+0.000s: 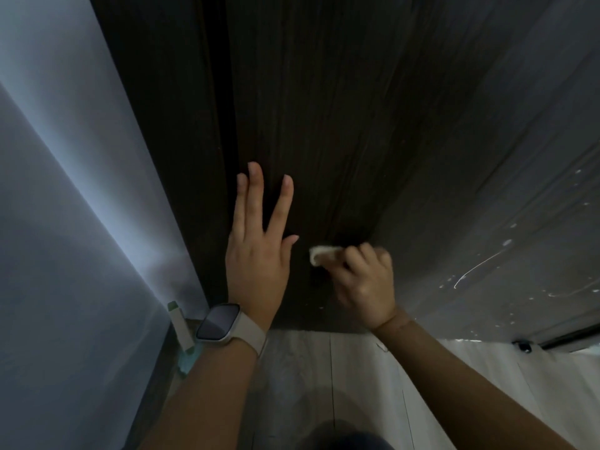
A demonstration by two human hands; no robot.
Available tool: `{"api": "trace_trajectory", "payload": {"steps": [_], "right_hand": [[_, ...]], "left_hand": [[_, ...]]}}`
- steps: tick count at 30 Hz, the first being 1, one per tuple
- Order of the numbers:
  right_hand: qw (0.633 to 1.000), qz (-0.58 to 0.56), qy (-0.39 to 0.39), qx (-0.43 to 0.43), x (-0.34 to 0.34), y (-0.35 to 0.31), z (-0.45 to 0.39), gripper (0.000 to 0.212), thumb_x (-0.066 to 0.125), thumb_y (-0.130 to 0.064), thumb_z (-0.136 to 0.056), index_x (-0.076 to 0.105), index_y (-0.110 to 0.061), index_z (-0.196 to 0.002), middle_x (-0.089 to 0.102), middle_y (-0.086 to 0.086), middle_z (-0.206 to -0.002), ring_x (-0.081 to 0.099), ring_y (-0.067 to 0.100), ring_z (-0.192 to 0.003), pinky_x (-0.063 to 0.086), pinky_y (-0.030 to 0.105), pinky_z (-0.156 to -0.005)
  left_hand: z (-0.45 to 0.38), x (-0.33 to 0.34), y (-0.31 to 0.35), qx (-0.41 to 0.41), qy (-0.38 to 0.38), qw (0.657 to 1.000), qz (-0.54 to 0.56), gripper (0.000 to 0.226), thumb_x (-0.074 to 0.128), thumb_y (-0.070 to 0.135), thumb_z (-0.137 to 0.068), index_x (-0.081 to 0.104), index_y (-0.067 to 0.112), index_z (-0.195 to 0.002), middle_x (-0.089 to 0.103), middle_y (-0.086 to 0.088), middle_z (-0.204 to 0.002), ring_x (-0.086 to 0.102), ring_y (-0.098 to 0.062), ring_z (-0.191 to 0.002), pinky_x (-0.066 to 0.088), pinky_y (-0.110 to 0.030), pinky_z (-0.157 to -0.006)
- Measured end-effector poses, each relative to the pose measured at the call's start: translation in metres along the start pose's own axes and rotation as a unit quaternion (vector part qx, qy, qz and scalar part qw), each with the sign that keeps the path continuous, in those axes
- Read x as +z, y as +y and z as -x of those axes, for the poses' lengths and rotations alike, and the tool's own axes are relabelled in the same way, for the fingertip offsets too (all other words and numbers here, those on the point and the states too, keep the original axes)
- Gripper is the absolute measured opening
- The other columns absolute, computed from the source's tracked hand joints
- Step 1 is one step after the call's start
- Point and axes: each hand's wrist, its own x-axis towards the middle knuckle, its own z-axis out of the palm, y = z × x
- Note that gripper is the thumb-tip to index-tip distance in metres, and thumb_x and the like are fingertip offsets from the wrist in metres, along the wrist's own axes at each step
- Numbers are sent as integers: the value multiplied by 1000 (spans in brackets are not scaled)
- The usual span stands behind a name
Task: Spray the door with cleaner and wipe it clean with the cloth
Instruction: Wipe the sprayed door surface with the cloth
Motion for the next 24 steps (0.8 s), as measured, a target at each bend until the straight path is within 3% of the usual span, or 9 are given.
{"api": "trace_trajectory", "payload": {"steps": [2, 4, 7, 10, 13, 18, 24], "right_hand": [[998, -7, 55, 23, -9, 10, -20, 28, 54, -19, -89, 56, -20, -117, 41, 1, -97, 39, 21, -80, 26, 33, -70], [998, -18, 57, 10, -5, 13, -20, 25, 49, -20, -94, 56, -20, -118, 43, 1, -99, 39, 22, -79, 27, 33, -69], [997, -16, -31, -76, 17, 11, 19, 31, 34, -19, -102, 61, -20, -117, 43, 1, -101, 39, 22, -80, 28, 34, -68], [986, -19, -99, -134, 27, 17, 44, 35, 39, -15, -102, 73, -18, -109, 45, 1, -104, 43, 22, -83, 32, 35, -71], [989, -20, -54, -138, 12, 18, 20, 28, 43, -15, -100, 68, -16, -112, 42, 3, -100, 41, 23, -80, 30, 36, -68], [997, 3, 75, -24, -14, 26, -32, 29, 51, -19, -94, 63, -18, -120, 39, 3, -94, 38, 23, -77, 27, 35, -69], [992, -24, -69, -106, 22, 9, 34, 32, 47, -16, -94, 61, -18, -123, 41, 2, -100, 39, 22, -80, 30, 35, -69]], "left_hand": [[-1, 2, 0, -1, 4, 1000, 9, 98, 75, 19, -83, 7, 30, -153, -4, -6, -161, -10, -18, -149, -1, -28, -120], [-1, 3, 3, -10, 1, 1000, 17, 98, 75, 16, -83, 8, 30, -153, -5, -5, -161, -10, -19, -149, 2, -33, -120], [0, 3, 6, -15, 2, 1000, 27, 97, 74, 14, -83, 9, 30, -153, -4, -5, -161, -9, -20, -148, 12, -46, -116], [1, 2, 5, -12, 7, 1000, 27, 95, 74, 14, -83, 11, 29, -153, -3, -6, -161, -8, -21, -148, 13, -46, -116], [1, 1, 4, -9, 0, 1000, 28, 93, 73, 14, -84, 12, 28, -153, -3, -8, -161, -7, -23, -148, 13, -46, -117], [1, 1, 5, -15, -6, 1000, 22, 96, 74, 14, -83, 10, 28, -154, -5, -7, -161, -9, -22, -148, 12, -45, -117], [3, -1, 6, -17, -5, 1000, 23, 96, 73, 14, -83, 10, 28, -154, -5, -6, -161, -7, -23, -148, 13, -46, -116]]}}
